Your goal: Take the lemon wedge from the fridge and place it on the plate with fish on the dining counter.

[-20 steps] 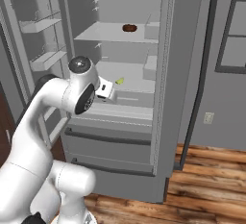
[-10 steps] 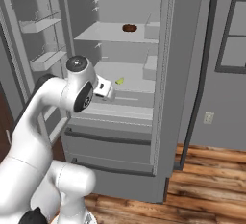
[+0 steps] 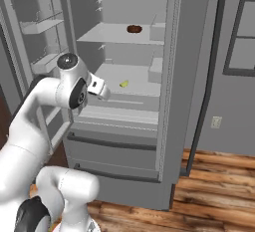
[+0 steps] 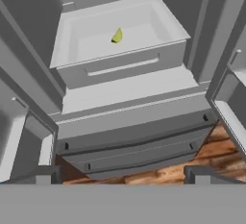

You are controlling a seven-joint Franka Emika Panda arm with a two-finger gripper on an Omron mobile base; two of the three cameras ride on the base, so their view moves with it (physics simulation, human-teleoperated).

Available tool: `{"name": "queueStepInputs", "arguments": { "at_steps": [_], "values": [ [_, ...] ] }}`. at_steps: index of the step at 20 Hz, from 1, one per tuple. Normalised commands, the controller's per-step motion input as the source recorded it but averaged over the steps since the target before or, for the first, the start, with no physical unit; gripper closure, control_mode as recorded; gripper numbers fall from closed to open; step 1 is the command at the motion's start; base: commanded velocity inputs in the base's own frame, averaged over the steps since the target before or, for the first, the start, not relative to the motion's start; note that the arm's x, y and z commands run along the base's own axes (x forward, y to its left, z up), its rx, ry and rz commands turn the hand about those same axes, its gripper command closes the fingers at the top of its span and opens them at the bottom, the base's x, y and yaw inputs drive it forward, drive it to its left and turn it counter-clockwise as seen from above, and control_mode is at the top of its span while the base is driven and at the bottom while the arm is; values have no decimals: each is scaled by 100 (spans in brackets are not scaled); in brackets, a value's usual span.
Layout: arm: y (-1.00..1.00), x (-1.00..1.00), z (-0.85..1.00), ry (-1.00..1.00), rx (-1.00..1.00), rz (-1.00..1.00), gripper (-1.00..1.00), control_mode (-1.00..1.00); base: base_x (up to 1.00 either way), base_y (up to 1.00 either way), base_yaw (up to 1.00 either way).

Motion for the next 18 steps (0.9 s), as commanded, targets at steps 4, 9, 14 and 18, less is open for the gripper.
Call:
{"name": "queueStepInputs", "arguments": {
  "at_steps": [4, 9, 14, 18],
  "values": [
    [-8, -35, -5, -8, -1, 0, -100, -100, 0, 0, 0],
    [-12, -83, -6, -32, -4, 0, -100, -100, 0, 0, 0],
    [0, -7, 0, -5, 0, 0, -100, -100, 0, 0, 0],
    [0, 0, 0, 0, 0, 0, -100, -100, 0, 0, 0]
  ]
}}
